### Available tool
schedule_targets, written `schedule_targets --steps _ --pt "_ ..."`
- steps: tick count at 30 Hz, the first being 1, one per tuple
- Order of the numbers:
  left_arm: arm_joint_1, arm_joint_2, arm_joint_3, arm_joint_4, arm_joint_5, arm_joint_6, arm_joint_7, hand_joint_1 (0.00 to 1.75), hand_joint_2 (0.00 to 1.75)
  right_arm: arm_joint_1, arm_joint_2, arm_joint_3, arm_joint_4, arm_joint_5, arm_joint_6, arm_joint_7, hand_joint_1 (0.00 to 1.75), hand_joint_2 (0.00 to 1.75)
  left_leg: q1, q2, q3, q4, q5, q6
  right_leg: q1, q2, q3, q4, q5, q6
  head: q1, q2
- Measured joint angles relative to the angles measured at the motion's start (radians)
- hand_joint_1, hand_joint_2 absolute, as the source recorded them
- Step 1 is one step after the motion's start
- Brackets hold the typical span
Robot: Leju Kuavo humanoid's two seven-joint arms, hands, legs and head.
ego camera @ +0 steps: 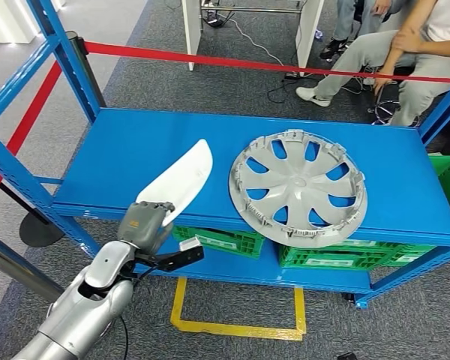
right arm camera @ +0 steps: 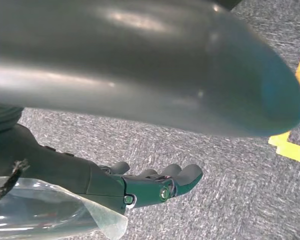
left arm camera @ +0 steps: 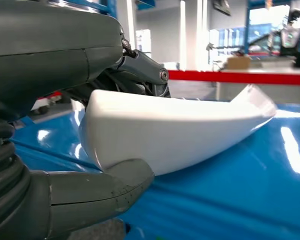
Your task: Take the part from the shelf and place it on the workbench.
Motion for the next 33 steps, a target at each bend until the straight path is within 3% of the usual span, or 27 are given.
schedule_targets --steps 6,17,22,33 --pt "-0.004 0.006 0.045 -0.055 -0.027 0.092 0.019 1.75 1.75 -0.026 0.005 -0.058 0.002 0.040 -0.011 -0.033 0.00 0.00 0.000 0.000 0.000 0.000 0.000 0.000 0.000 0.000 0.000 0.000 0.000 0.000 0.000 0.000" --pt "-0.003 0.012 0.049 -0.084 -0.029 0.095 0.019 1.75 1.75 -0.028 0.006 -0.069 0.004 0.043 -0.012 -0.033 0.00 0.00 0.000 0.000 0.000 0.000 0.000 0.000 0.000 0.000 0.000 0.000 0.000 0.000 0.000 0.000" --pt "0.000 0.016 0.050 -0.101 -0.049 0.142 0.019 1.75 1.75 -0.028 0.006 -0.077 0.004 0.051 -0.012 -0.033 0.00 0.00 0.000 0.000 0.000 0.000 0.000 0.000 0.000 0.000 0.000 0.000 0.000 0.000 0.000 0.000" --pt "0.004 0.061 0.064 -0.323 -0.151 0.234 0.009 1.75 1.75 -0.032 0.009 -0.108 0.021 0.084 -0.024 -0.054 0.00 0.00 0.000 0.000 0.000 0.000 0.000 0.000 0.000 0.000 0.000 0.000 0.000 0.000 0.000 0.000"
